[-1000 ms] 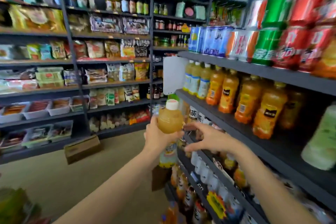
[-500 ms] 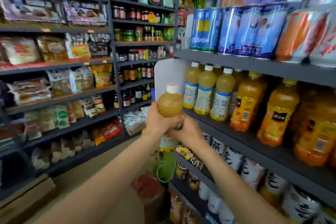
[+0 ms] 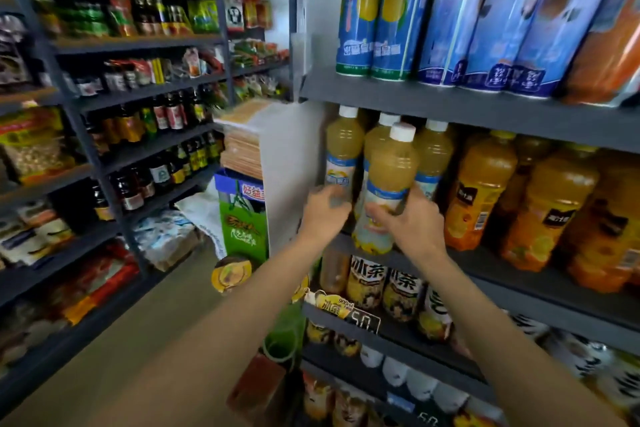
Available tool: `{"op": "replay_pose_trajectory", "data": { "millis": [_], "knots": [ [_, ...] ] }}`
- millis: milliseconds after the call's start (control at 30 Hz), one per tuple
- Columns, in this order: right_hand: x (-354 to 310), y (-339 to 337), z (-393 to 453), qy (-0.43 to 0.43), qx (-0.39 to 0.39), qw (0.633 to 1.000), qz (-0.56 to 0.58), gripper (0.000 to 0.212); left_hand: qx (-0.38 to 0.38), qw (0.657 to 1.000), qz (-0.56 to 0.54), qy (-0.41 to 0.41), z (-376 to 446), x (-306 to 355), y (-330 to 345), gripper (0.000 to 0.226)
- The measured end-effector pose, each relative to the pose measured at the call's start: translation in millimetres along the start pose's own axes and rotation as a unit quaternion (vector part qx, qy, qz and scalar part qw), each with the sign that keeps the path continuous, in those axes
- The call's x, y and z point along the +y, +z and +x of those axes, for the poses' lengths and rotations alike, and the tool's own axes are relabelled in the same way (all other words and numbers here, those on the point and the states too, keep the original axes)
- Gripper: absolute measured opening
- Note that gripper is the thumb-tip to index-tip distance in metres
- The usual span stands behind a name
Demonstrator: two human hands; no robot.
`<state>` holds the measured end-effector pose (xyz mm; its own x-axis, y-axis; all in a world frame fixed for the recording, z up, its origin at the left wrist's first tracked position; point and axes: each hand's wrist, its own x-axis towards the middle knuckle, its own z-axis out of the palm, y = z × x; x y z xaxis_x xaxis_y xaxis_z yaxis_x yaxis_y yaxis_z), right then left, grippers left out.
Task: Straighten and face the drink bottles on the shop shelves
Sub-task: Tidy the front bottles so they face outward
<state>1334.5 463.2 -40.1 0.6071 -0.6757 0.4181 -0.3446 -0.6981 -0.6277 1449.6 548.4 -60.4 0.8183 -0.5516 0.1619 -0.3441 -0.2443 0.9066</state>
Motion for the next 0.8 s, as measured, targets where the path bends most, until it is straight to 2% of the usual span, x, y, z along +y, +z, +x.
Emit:
{"op": "replay_pose_trajectory", "data": {
  "millis": [167,333,467,667,800],
  "knots": [
    [-7.1,14.1,3.9,0.001,0.022,0.997,-0.071,0.058,-0.072,0.994,0.075,0.027,24.0,-4.0,6.0,0.057],
    [-17.2,26.5,9.4,0.026,0.039,0.991,-0.128,0.056,-0.105,0.985,0.13,0.027,37.9,-8.1,8.9,0.061],
    [-25.2,34.5,16.2,0.045,0.034,0.988,-0.14,0.06,-0.081,0.993,0.086,0.03,38.2,-8.7,7.6,0.04],
    [-31.0,43.7,18.6,0.066,0.039,0.988,-0.133,0.061,-0.084,0.989,0.102,0.07,36.2,-17.9,6.3,0.04],
    [-30.8,38.1,22.0,0.077,0.011,0.992,-0.097,0.061,-0.107,0.987,0.105,0.051,36.1,-16.1,2.6,0.045]
  ]
}}
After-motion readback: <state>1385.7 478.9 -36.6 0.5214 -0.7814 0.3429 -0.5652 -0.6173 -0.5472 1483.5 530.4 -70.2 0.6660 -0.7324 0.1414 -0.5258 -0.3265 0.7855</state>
